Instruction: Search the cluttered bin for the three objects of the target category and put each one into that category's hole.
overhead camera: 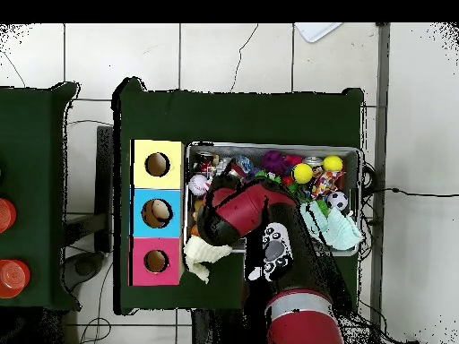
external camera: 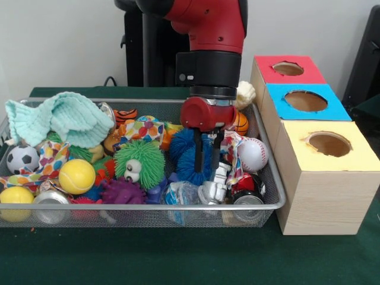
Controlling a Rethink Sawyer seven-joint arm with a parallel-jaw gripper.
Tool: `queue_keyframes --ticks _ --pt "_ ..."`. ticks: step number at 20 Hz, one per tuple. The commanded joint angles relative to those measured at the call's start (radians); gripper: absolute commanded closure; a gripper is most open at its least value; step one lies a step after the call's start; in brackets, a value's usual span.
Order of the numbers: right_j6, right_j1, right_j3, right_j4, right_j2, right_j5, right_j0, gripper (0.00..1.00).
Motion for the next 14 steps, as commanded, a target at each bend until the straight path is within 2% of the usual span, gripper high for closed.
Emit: queue_keyframes --ticks 1,8,14 --pt "0.083 -0.007 -0.040 -0.044 0.052 -0.097 -0.032 0.00" --pt "0.077 0.016 -0.056 -0.047 0.042 -0.125 -0.036 0.00" --pt "0.054 0.067 -0.112 -0.066 0.000 -0.142 -0.019 0.00"
